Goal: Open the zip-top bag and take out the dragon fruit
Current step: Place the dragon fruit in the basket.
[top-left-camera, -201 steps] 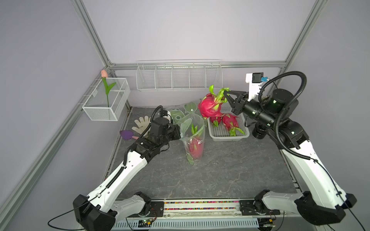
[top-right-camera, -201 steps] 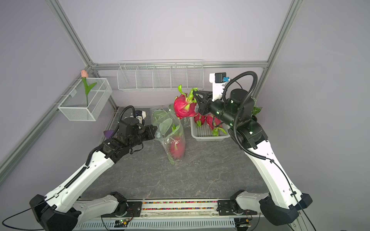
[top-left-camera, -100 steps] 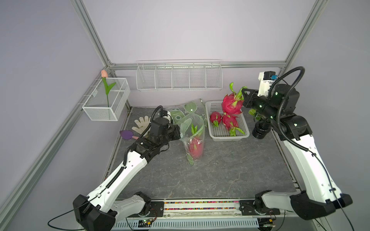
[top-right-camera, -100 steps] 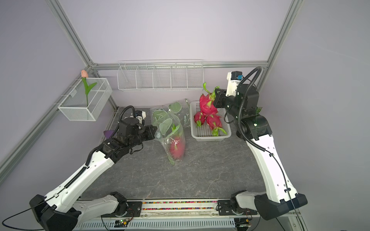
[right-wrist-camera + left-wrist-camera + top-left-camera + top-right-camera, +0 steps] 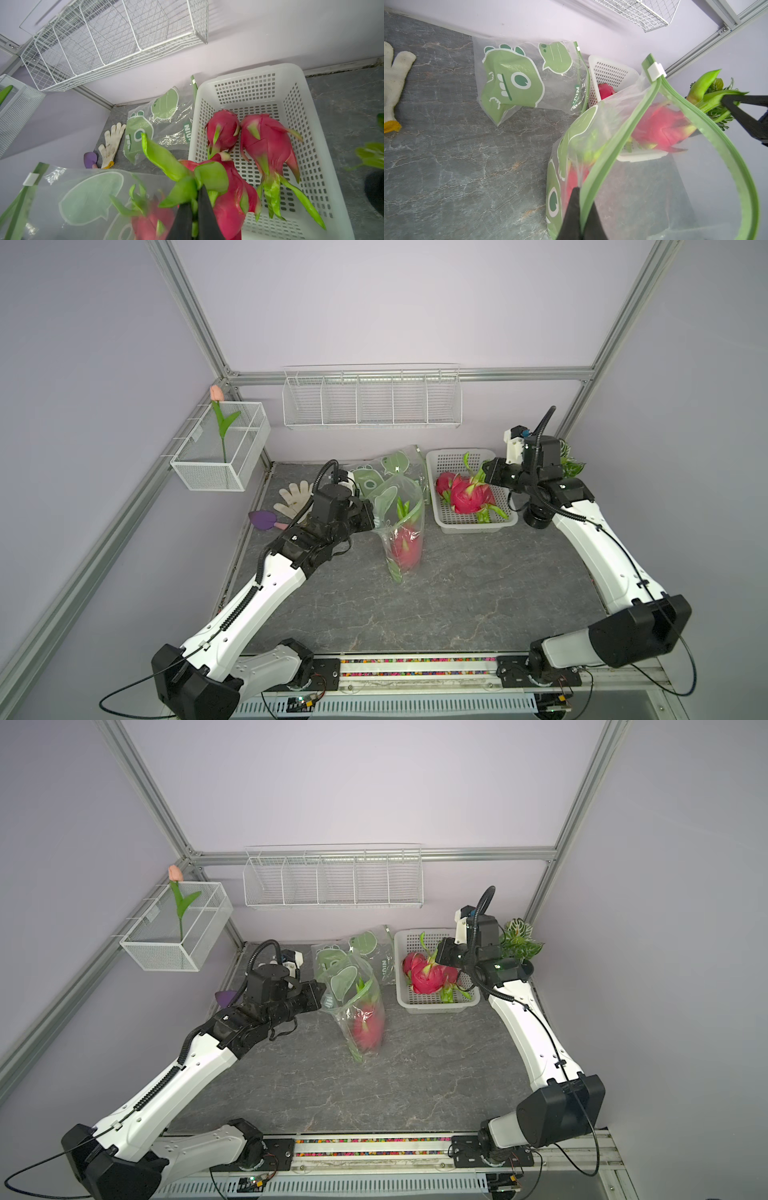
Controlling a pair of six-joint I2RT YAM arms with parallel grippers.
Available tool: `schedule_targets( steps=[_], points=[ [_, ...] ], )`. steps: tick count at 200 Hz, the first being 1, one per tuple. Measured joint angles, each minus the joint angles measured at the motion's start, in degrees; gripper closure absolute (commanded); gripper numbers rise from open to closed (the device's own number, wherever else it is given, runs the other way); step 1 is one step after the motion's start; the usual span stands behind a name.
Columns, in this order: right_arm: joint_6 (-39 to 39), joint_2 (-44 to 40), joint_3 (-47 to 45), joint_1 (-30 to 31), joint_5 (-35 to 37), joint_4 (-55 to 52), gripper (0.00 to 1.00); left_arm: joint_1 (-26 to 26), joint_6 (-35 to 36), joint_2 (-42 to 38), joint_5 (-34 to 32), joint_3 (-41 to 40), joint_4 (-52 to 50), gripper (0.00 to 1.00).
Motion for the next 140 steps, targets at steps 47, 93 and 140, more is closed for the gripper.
schedule_targets(
  steps=[47,93,140],
  points=[
    [2.03,-1.49,-6.19,0.00,-1.90,2.32,0.93,0.04,0.02,0.22,0.02,0.00,0.04,0.98],
    [2.27,-1.60,-7.63,0.00,-2.16,4.09,0.93,0.04,0.02,0.94,0.04,0.00,0.07,0.98],
    [2.19,0.76,-8.15,-0.04,-2.56,5.09,0.93,0.04,0.02,1.16,0.04,0.00,0.07,0.98]
  ],
)
